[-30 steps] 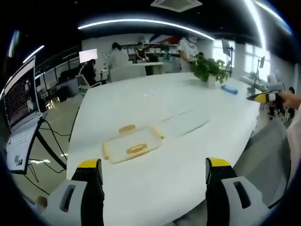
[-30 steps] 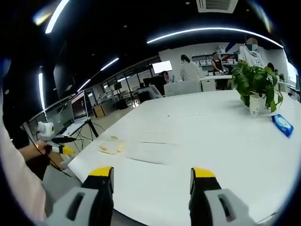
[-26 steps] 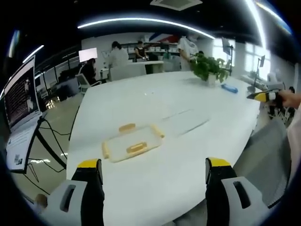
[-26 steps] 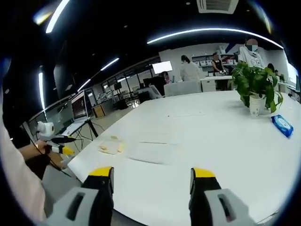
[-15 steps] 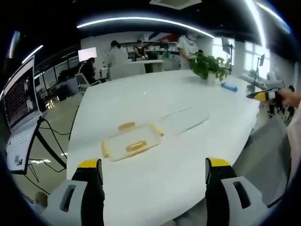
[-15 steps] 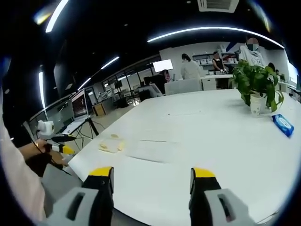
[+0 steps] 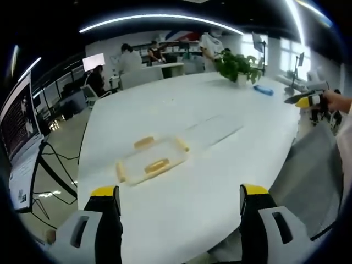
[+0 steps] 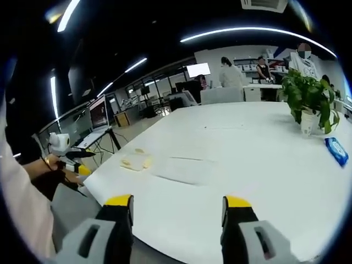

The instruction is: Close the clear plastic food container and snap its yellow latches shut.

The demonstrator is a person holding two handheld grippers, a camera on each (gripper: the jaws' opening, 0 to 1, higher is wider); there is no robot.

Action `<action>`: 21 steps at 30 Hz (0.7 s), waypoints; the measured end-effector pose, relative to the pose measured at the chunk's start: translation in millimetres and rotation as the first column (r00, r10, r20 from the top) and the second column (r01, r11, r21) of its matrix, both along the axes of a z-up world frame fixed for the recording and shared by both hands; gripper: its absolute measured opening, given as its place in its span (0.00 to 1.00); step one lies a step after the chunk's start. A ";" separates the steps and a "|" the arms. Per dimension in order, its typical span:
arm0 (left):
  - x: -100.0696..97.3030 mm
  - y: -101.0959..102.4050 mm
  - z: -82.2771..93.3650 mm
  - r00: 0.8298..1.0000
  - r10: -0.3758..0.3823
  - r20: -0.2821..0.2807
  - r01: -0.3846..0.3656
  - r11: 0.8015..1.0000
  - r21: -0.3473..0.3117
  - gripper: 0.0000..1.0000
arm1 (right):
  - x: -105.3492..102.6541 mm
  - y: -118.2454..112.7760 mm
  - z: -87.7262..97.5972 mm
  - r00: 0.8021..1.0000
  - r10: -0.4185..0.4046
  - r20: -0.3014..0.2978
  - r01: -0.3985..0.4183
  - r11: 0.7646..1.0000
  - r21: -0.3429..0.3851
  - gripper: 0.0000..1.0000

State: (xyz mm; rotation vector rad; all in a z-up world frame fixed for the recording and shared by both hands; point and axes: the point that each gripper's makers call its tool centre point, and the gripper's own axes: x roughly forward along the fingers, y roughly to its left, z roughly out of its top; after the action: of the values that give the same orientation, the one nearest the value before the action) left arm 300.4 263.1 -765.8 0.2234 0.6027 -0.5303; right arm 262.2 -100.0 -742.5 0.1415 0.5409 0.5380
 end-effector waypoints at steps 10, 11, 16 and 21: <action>9.1 9.9 1.9 1.000 -0.005 -0.007 0.005 1.000 -0.002 0.87 | 9.8 2.9 -0.4 0.999 0.039 -0.001 -0.039 0.999 -0.037 0.64; 9.4 10.4 1.7 1.000 -0.006 -0.007 0.006 1.000 0.001 0.87 | 11.2 4.3 -0.2 0.999 0.048 -0.002 -0.048 0.998 -0.042 0.64; 14.4 11.4 4.6 1.000 -0.014 -0.013 0.014 1.000 -0.016 0.86 | 18.5 11.0 0.8 0.998 0.061 -0.003 -0.061 0.998 -0.009 0.64; 20.3 12.3 0.8 0.999 -0.043 -0.021 0.044 0.999 0.011 0.86 | 23.8 20.0 -0.9 0.995 0.095 -0.010 -0.095 0.995 -0.032 0.64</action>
State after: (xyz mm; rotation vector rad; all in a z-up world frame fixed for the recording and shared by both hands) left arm 320.7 275.4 -764.9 0.2421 0.6220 -0.5720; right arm 286.0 -80.0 -743.4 0.0871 0.5663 0.6211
